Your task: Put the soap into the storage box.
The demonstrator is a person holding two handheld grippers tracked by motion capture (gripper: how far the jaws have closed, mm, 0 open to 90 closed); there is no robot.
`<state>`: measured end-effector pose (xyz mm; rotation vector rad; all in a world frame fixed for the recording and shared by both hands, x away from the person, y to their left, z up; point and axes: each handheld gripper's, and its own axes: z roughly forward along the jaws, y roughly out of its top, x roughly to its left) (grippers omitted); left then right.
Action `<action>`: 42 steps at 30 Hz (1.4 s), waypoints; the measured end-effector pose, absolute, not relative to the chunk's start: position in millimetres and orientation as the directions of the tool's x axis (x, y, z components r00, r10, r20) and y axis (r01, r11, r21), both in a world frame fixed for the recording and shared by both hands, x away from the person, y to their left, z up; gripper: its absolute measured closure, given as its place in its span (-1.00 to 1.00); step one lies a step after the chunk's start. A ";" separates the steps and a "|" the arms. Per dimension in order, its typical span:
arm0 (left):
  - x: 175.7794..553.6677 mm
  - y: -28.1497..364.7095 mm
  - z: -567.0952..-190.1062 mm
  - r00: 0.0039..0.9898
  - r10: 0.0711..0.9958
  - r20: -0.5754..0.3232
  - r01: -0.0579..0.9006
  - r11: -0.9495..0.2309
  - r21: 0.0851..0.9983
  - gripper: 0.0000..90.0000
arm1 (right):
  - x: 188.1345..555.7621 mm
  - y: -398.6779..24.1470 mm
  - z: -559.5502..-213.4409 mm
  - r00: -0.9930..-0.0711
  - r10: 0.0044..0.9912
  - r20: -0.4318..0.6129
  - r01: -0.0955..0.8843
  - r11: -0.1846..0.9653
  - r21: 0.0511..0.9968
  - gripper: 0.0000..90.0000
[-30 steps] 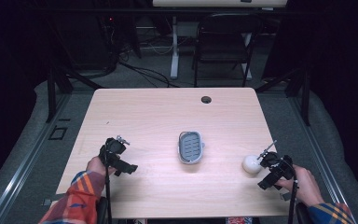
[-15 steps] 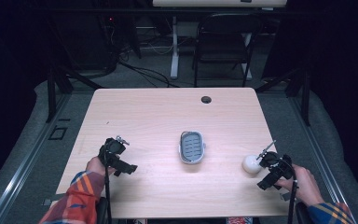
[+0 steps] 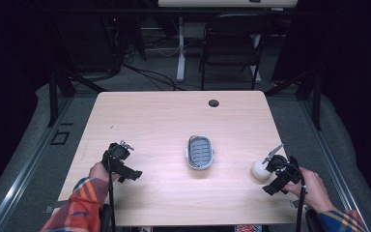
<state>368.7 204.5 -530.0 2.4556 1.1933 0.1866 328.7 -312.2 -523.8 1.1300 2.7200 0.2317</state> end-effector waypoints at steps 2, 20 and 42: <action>369.0 204.4 -530.1 0.628 0.777 -0.052 0.723 -0.557 0.409 -1.00 | 331.5 -311.2 -522.7 -0.699 0.705 -0.119 0.680 0.707 0.195 -1.00; 369.5 203.8 -531.2 0.629 0.775 -0.056 0.726 -0.560 0.399 -1.00 | 359.6 -313.8 -529.7 -0.726 0.686 -0.054 0.670 0.723 0.169 -1.00; 369.3 203.7 -531.4 0.630 0.774 -0.058 0.725 -0.560 0.402 -1.00 | 381.4 -298.7 -540.2 -0.752 0.659 -0.005 0.657 0.750 0.074 -1.00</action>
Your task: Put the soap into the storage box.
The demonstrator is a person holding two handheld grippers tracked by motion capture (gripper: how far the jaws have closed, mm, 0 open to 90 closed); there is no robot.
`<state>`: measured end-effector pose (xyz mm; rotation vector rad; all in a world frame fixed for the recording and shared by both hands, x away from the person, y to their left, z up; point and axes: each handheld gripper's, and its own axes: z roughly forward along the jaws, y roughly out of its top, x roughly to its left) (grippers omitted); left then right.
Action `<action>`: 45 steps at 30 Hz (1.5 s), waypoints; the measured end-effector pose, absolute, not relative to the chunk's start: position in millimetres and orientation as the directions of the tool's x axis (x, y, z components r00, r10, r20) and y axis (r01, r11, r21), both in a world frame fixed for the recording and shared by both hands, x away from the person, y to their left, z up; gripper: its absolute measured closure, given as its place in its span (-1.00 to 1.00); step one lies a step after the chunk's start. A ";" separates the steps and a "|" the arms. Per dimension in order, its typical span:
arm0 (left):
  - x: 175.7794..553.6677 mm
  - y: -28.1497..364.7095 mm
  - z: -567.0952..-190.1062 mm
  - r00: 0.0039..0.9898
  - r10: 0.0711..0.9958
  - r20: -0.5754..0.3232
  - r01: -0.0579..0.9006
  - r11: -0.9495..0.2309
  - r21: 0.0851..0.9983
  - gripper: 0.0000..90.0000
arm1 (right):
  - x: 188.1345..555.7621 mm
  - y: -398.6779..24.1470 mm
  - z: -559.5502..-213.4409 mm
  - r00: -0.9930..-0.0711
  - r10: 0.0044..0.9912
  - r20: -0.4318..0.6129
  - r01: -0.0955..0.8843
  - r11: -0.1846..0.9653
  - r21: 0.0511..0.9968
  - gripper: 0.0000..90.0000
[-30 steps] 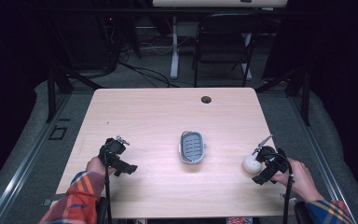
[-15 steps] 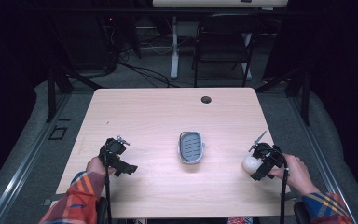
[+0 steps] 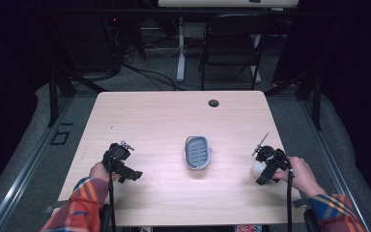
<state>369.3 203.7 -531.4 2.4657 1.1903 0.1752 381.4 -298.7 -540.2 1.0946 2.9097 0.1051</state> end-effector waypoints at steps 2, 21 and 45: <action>369.4 203.7 -531.4 0.630 0.774 -0.059 0.726 -0.561 0.399 -1.00 | 382.2 -298.0 -540.4 -0.754 0.656 -0.016 0.654 0.753 0.070 -1.00; 369.8 203.7 -531.9 0.630 0.775 -0.059 0.727 -0.561 0.396 -1.00 | 393.3 -288.6 -544.7 -0.751 0.659 -0.035 0.659 0.752 0.030 -0.48; 368.4 203.6 -531.4 0.629 0.776 -0.048 0.726 -0.564 0.395 -1.00 | 387.3 -283.4 -535.9 -0.762 0.645 -0.057 0.645 0.764 0.027 -0.47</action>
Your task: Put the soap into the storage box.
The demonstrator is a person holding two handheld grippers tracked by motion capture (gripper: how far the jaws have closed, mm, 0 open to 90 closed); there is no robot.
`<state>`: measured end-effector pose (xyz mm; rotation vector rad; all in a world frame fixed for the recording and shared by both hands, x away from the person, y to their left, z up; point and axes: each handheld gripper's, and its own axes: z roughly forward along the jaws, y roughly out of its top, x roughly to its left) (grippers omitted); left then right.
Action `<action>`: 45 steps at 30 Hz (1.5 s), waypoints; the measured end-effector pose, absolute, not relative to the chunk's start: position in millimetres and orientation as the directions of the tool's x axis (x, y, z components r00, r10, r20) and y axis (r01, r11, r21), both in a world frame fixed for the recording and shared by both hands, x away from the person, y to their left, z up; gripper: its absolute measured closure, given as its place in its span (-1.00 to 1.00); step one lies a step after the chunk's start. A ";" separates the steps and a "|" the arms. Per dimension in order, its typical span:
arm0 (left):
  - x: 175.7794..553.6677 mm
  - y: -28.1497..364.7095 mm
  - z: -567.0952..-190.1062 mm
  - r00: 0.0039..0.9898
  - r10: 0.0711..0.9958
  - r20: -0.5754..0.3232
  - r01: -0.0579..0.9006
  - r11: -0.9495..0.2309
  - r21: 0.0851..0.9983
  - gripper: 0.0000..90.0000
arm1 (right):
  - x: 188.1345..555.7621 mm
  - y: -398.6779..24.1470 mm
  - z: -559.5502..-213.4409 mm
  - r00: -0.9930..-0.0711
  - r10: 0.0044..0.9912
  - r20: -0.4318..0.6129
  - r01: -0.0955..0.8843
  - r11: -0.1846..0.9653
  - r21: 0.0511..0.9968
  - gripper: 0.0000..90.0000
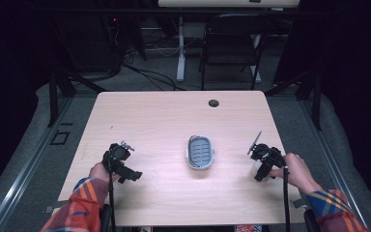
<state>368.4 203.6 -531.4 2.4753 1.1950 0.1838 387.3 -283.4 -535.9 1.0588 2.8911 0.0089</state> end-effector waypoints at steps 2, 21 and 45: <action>368.6 203.6 -531.6 0.629 0.776 -0.048 0.726 -0.565 0.392 -1.00 | 387.0 -282.7 -534.9 -0.760 0.648 -0.048 0.647 0.762 0.035 -0.47; 368.6 204.4 -532.0 0.622 0.781 -0.049 0.732 -0.558 0.390 -1.00 | 393.8 -265.5 -524.9 -0.779 0.625 -0.053 0.626 0.780 0.011 -0.47; 368.9 204.5 -531.2 0.626 0.779 -0.043 0.725 -0.560 0.402 -1.00 | 400.5 -224.0 -522.0 -0.824 0.564 -0.058 0.564 0.825 0.017 -0.47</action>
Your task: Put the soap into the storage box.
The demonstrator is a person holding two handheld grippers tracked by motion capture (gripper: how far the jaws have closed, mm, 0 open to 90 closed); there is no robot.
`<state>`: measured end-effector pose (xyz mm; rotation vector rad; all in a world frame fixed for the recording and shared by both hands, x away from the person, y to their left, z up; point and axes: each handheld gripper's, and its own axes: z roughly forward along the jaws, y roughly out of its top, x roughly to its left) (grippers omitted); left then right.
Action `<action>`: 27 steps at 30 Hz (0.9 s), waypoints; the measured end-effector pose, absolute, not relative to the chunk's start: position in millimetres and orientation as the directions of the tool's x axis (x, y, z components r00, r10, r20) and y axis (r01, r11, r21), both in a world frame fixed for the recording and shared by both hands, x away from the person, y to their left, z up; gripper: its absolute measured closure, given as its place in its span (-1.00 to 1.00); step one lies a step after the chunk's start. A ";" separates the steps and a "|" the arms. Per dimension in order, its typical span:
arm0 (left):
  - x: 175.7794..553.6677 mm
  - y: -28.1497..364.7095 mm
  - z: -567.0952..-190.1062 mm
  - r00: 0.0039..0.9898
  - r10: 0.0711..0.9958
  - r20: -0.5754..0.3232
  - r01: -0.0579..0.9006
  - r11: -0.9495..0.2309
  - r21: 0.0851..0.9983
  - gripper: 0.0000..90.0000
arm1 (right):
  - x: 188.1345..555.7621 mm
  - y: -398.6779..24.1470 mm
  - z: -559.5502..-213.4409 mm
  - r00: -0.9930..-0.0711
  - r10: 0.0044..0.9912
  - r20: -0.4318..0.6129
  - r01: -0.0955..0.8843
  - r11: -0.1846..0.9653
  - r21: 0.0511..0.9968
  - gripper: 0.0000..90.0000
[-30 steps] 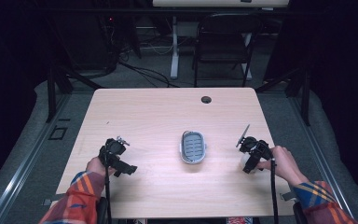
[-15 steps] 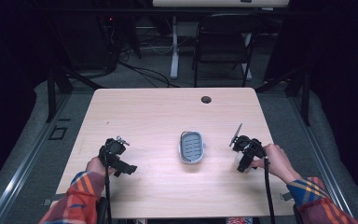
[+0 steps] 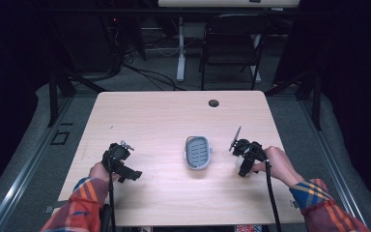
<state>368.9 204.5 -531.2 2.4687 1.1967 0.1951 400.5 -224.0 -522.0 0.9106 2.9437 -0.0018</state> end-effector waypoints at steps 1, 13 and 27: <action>368.9 204.5 -531.2 0.626 0.779 -0.043 0.725 -0.560 0.402 -1.00 | 400.7 -222.7 -522.1 -0.822 0.567 -0.057 0.566 0.824 0.025 -0.47; 368.6 204.7 -531.1 0.625 0.779 -0.043 0.725 -0.559 0.403 -1.00 | 404.3 -205.3 -515.4 -0.844 0.533 -0.065 0.532 0.846 0.034 -0.47; 368.6 204.6 -531.3 0.626 0.778 -0.045 0.724 -0.560 0.402 -1.00 | 409.1 -186.0 -508.6 -0.860 0.507 -0.053 0.505 0.862 0.052 -0.46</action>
